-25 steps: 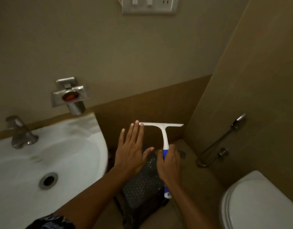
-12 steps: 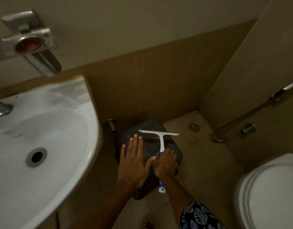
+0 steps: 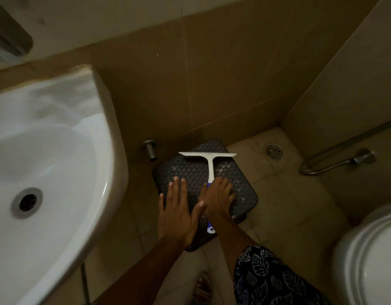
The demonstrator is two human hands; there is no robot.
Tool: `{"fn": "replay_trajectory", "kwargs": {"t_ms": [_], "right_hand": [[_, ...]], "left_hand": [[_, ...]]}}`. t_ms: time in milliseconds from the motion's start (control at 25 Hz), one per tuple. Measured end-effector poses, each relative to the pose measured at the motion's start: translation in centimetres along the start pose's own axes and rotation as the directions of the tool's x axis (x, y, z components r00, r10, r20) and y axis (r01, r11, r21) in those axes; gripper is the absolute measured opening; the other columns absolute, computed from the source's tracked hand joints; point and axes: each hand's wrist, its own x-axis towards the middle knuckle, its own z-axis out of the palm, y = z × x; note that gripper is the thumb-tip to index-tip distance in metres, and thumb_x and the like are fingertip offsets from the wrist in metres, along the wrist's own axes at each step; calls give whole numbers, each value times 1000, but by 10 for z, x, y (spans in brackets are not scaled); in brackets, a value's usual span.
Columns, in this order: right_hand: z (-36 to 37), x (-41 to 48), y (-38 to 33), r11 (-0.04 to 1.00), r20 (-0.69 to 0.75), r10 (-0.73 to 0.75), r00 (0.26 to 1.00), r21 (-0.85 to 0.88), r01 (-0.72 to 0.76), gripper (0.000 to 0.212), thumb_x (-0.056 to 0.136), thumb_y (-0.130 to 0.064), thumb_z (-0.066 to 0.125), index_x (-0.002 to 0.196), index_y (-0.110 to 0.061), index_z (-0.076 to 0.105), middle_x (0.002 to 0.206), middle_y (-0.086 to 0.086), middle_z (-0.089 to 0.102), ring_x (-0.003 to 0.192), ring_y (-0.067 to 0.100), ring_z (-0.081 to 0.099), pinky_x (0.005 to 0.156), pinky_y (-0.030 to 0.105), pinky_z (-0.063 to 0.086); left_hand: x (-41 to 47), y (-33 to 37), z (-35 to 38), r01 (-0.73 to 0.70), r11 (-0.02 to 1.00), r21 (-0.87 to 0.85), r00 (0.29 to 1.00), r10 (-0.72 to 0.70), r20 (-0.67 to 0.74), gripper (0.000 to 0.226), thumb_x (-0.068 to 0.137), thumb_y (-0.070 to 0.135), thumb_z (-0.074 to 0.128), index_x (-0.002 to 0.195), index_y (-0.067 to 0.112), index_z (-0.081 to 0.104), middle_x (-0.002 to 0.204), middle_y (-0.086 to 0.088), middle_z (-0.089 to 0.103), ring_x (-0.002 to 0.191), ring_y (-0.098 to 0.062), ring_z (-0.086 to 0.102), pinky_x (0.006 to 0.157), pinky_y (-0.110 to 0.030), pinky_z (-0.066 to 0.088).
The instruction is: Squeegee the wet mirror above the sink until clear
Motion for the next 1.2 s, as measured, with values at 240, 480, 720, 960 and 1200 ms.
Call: {"fn": "replay_trajectory", "kwargs": {"t_ms": [240,480,720,960,1200], "right_hand": [[10,13,2,998,30,-64,998,-27,64,39,89,-44,44,108,-11,49,117,12,51,110,27,44,97,46,36],[13,14,12,975,63,-221,973,-3,222,33,91,-42,39,108,-15,47,119,9,48,112,26,42,99,47,34],[9,29,28,924,124,-370,921,-55,379,41,89,-42,42,117,-13,45,126,11,44,120,28,38,105,53,25],[10,31,28,925,200,-352,915,-76,372,44,90,-44,41,121,-13,43,130,12,42,123,29,35,106,56,22],[1,34,33,913,313,-347,884,-103,395,55,91,-51,35,133,-15,32,141,12,34,131,31,27,108,62,13]], "left_hand": [[15,-2,24,39,999,-15,999,-39,8,77,91,63,9,151,21,-14,157,2,-22,143,-10,-22,116,-33,-13],[16,-11,30,73,997,3,997,-73,10,81,84,67,-5,150,22,-14,155,3,-25,143,-11,-22,114,-33,-14],[8,-13,29,82,996,-19,997,-82,8,86,79,69,-15,151,22,-12,157,2,-23,146,-15,-17,114,-34,-14],[2,-7,30,80,997,-17,997,-80,2,114,53,74,-42,151,22,-14,158,1,-21,146,-15,-17,116,-34,-11],[-4,-4,26,67,998,-6,997,-67,27,109,59,74,-37,151,20,-12,158,0,-19,146,-16,-16,117,-35,-9]]}}
